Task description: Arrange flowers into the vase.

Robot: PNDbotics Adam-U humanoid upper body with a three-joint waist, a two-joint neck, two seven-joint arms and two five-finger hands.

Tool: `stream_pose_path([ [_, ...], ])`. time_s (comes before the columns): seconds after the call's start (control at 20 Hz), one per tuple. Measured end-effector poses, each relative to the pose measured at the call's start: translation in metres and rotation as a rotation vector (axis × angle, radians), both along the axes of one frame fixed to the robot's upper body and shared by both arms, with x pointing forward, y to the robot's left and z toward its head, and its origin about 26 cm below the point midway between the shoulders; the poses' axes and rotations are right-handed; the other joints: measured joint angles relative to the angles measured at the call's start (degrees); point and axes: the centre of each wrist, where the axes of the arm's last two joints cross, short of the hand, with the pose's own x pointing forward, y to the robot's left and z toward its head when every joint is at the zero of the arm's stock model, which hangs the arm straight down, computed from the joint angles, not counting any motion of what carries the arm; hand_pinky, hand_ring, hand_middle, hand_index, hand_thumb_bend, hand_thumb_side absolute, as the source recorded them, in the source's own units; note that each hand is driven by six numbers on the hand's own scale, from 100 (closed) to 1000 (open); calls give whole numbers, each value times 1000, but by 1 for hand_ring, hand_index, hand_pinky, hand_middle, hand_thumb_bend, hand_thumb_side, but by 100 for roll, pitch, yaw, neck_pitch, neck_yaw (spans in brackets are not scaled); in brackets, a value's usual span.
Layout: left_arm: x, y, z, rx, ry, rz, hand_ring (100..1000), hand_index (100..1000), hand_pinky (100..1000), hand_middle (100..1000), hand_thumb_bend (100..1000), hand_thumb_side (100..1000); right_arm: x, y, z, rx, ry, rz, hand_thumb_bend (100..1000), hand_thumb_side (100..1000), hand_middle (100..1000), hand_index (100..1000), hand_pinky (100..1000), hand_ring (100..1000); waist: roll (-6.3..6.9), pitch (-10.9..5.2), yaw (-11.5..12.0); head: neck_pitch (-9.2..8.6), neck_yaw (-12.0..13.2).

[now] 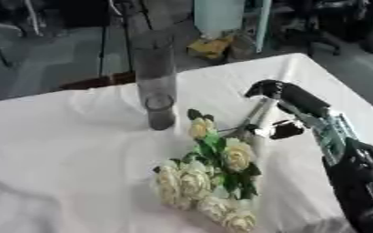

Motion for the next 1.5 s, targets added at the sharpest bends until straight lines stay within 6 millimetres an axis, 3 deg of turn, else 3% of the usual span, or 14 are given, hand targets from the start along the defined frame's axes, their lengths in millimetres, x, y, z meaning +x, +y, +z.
stream_pose_path([
  [0.8,0,0,0,0,0,-1,710,727,480,631,334,780,0,-5,-23,-59,16,-53,418,348,755,822,719,867,2,0,4,-1,-41],
  [1.5,0,0,0,0,2,-1,709,727,480,630,333,780,4,-4,-31,-95,21,-85,382,357,759,824,719,864,2,0,37,-2,-76],
])
